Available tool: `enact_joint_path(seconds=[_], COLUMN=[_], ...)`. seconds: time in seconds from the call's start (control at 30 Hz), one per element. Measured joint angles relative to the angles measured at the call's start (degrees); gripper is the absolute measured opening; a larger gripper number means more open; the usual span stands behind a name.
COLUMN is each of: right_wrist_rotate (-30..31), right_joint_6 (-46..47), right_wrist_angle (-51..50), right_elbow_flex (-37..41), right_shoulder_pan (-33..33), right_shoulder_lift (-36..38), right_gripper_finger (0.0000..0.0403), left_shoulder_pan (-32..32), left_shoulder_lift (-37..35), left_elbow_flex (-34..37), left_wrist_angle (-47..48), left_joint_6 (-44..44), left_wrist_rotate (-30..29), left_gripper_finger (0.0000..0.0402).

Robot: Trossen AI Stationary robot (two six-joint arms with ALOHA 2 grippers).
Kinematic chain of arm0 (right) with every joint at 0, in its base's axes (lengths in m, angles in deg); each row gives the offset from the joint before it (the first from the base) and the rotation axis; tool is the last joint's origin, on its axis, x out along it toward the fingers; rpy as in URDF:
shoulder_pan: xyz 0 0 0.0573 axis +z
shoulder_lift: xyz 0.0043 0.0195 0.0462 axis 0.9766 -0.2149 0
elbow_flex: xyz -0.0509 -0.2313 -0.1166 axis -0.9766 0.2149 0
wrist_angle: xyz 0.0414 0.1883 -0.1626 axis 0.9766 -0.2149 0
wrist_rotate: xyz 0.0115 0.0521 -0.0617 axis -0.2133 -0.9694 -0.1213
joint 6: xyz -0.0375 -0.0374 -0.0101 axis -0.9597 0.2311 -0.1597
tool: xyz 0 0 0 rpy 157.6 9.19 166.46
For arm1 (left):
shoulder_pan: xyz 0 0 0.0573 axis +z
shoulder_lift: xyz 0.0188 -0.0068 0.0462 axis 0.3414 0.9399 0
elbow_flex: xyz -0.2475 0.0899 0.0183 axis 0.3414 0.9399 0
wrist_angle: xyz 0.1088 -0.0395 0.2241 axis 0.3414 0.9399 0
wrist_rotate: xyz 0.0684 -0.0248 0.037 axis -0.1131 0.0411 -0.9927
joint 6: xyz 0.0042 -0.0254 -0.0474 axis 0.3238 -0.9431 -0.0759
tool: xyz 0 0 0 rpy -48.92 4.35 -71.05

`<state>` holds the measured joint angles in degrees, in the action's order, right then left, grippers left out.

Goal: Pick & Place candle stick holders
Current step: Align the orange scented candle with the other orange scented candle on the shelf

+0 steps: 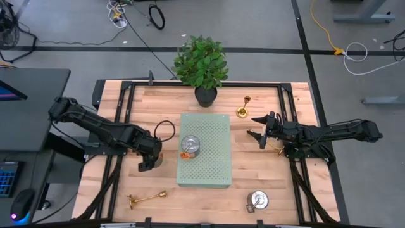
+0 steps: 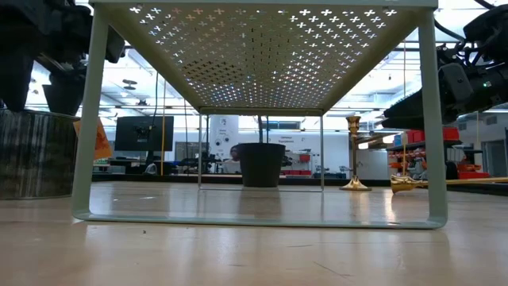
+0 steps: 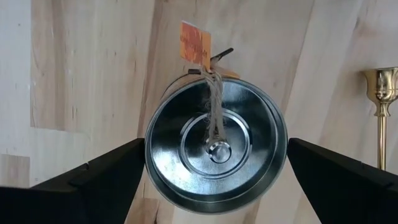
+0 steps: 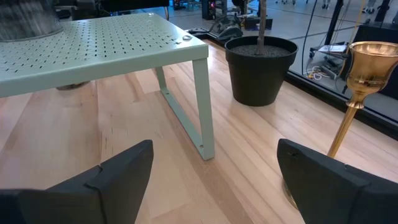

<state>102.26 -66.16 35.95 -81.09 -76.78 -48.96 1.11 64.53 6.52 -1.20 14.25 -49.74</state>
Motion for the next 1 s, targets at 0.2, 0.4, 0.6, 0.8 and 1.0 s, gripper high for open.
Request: enact_joint_path(seconds=[0.2, 0.4, 0.6, 0.8, 1.0], right_wrist_rotate=[0.0, 0.0, 0.0, 0.0, 0.0], right_joint_6=[0.0, 0.0, 0.0, 0.0, 0.0], right_wrist_angle=[0.0, 0.0, 0.1, 0.4, 0.4], right_elbow_flex=[0.0, 0.0, 0.0, 0.0, 0.0], right_shoulder_pan=[0.0, 0.0, 0.0, 0.0, 0.0], right_shoulder_lift=[0.0, 0.0, 0.0, 0.0, 0.0], right_gripper_finger=[0.0348, 0.0348, 0.0348, 0.0348, 0.0348], left_shoulder_pan=[0.0, 0.0, 0.0, 0.0, 0.0], left_shoulder_lift=[0.0, 1.3, 3.2, 3.6, 3.3], left_elbow_flex=[0.0, 0.0, 0.1, 3.8, 3.4], left_wrist_angle=[-0.3, -0.3, -1.0, -4.2, -6.2], left_joint_6=[0.0, -0.1, -0.1, -0.1, 0.0], left_wrist_rotate=[0.0, -0.1, -0.8, 0.0, 0.8], left_gripper_finger=[0.0400, 0.0400, 0.0400, 0.0400, 0.0399])
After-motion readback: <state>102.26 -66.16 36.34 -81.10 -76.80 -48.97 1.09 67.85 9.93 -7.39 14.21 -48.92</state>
